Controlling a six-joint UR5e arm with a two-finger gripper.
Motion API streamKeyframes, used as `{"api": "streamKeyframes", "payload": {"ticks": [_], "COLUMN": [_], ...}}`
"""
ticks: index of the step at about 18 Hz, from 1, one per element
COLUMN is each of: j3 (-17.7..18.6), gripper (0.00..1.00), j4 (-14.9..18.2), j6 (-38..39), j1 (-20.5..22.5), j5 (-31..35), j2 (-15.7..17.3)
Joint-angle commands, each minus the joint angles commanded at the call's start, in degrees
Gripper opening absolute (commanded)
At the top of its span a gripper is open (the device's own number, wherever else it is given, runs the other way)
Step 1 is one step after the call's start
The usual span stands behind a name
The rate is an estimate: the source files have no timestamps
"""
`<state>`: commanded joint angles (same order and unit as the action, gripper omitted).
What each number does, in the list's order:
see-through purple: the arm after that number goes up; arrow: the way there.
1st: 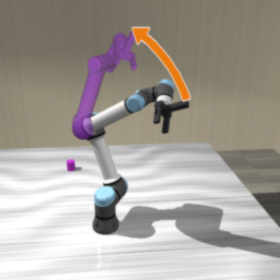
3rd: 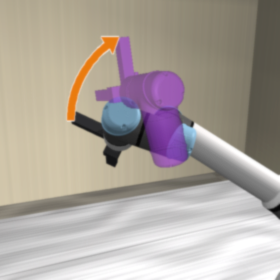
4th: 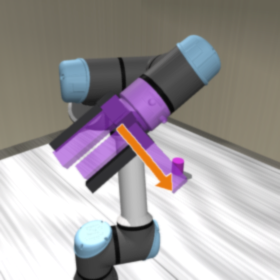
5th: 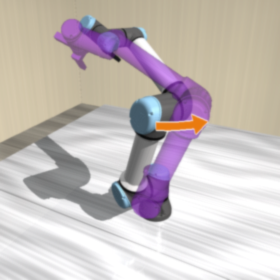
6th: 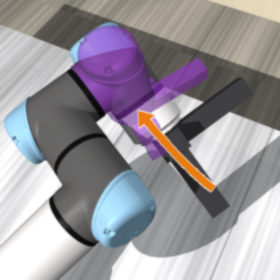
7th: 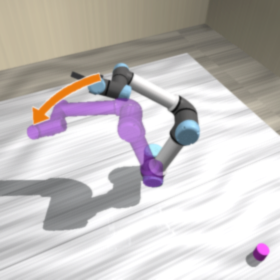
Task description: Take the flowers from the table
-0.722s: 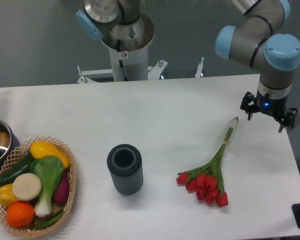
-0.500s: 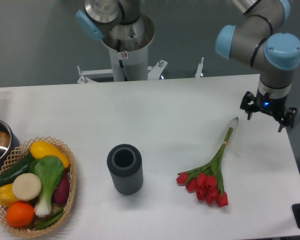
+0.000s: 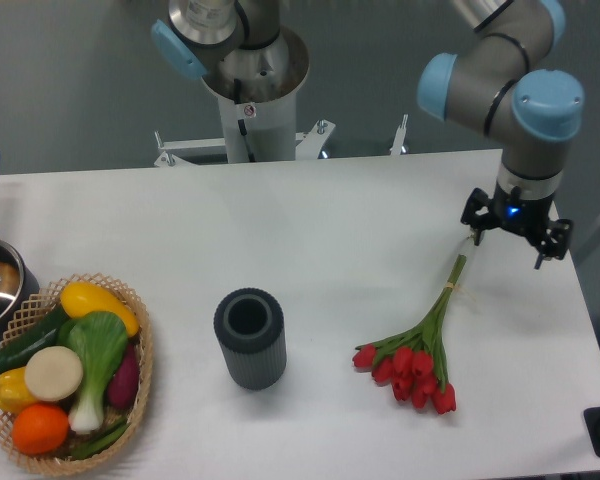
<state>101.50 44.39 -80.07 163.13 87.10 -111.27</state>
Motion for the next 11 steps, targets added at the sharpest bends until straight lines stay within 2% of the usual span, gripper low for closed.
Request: {"api": "streamKeyframes", "payload": {"ticks": [3,7,11], "j3": [-0.08,-1.13,-4.29], "gripper": [1.0,1.0,1.0], "j4": [0.25,0.26,0.26], "j6": [3.34,7.11,10.46], "j1": [-1.93,-5.71,-10.46], "j5": [0.44,1.49,9.74], "j2": [-0.43,-3.94,-7.81]}}
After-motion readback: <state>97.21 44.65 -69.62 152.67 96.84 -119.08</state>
